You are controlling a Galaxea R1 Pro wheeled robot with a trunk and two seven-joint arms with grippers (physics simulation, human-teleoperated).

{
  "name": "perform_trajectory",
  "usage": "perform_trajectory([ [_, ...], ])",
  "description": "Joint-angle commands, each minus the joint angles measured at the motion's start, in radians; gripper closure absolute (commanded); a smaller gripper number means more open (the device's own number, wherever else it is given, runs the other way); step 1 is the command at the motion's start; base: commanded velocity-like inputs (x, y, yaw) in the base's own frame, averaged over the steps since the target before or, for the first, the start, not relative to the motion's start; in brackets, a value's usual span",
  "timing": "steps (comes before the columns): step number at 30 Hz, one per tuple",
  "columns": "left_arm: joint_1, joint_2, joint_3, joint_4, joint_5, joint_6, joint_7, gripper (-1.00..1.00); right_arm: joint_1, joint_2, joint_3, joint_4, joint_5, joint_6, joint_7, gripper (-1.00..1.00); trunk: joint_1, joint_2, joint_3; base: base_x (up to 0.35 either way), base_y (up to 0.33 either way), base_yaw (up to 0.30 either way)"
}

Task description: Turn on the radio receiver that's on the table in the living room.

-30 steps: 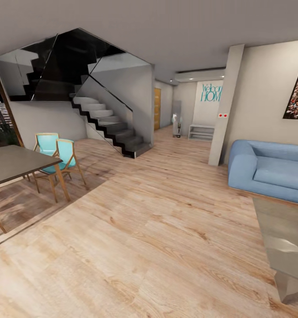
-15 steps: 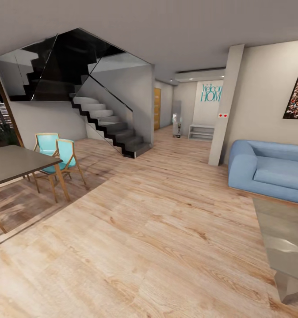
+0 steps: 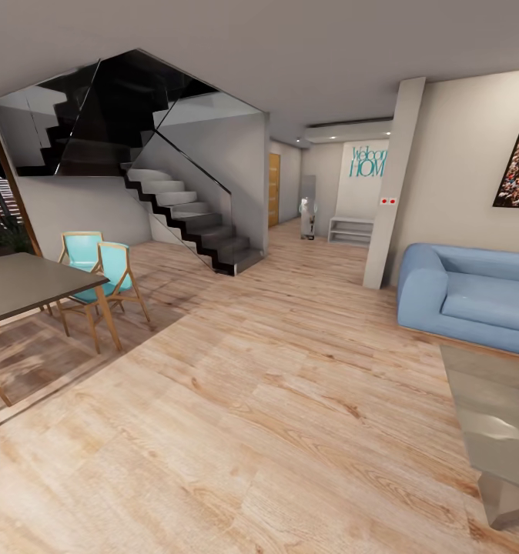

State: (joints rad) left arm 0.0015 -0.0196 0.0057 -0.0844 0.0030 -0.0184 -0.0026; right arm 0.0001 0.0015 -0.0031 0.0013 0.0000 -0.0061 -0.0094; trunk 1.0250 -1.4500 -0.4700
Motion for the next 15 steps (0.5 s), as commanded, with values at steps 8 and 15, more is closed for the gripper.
perform_trajectory([
  [8, 0.0, -0.011, 0.0, -0.008, 0.001, 0.0, -0.008, -1.0, 0.0, 0.0, 0.0, 0.0, 0.0, 0.0, 0.0, -1.0, 0.0, 0.0, 0.0, 0.0, 0.0, 0.0],
  [15, 0.0, -0.014, -0.001, -0.007, 0.001, 0.001, -0.008, -1.0, 0.0, 0.0, 0.0, 0.0, 0.0, 0.0, 0.0, -1.0, 0.0, 0.0, 0.0, 0.034, 0.0, 0.0],
])
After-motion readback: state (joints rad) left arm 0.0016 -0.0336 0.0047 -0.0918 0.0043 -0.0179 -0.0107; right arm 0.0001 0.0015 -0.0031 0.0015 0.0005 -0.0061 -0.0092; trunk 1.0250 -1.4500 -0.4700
